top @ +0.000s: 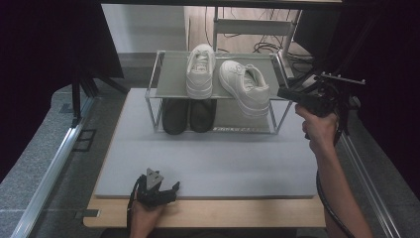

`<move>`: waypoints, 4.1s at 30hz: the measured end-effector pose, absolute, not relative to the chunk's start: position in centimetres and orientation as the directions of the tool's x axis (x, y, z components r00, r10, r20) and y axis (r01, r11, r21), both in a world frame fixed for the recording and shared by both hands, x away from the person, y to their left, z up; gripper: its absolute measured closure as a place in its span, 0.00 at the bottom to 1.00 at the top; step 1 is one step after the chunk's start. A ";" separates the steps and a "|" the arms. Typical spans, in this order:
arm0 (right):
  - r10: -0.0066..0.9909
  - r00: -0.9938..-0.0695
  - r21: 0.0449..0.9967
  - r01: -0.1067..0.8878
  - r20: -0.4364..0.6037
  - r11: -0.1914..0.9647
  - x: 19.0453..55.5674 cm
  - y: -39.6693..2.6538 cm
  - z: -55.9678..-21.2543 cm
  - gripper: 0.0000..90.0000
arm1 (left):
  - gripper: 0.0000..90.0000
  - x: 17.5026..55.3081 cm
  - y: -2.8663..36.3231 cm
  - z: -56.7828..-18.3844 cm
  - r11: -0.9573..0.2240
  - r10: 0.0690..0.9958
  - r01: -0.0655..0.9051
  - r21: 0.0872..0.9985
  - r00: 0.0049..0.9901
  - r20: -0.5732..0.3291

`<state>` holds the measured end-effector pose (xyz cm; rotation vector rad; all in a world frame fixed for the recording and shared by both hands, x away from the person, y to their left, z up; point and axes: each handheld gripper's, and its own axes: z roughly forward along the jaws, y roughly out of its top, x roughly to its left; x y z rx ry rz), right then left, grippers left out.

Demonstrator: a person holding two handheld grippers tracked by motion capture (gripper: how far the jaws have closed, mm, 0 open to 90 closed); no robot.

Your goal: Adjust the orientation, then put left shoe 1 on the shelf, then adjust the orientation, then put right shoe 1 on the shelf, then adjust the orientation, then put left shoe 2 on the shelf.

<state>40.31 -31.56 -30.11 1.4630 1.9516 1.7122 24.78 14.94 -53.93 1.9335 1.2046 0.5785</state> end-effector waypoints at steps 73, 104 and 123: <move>0.683 -0.623 0.852 0.524 0.381 0.002 39.5 -26.0 -34.3 1.00 | 0.17 24.8 15.0 -53.9 -0.258 0.893 0.544 0.799 0.450 -0.018; 0.682 -0.618 0.844 0.537 0.392 0.002 41.4 -23.7 -34.5 1.00 | 0.16 24.8 14.9 -53.9 -0.256 0.893 0.545 0.799 0.449 -0.020; 0.688 -0.618 0.847 0.531 0.380 0.009 42.5 -22.2 -34.6 1.00 | 0.17 24.8 14.9 -53.9 -0.253 0.894 0.545 0.800 0.448 -0.023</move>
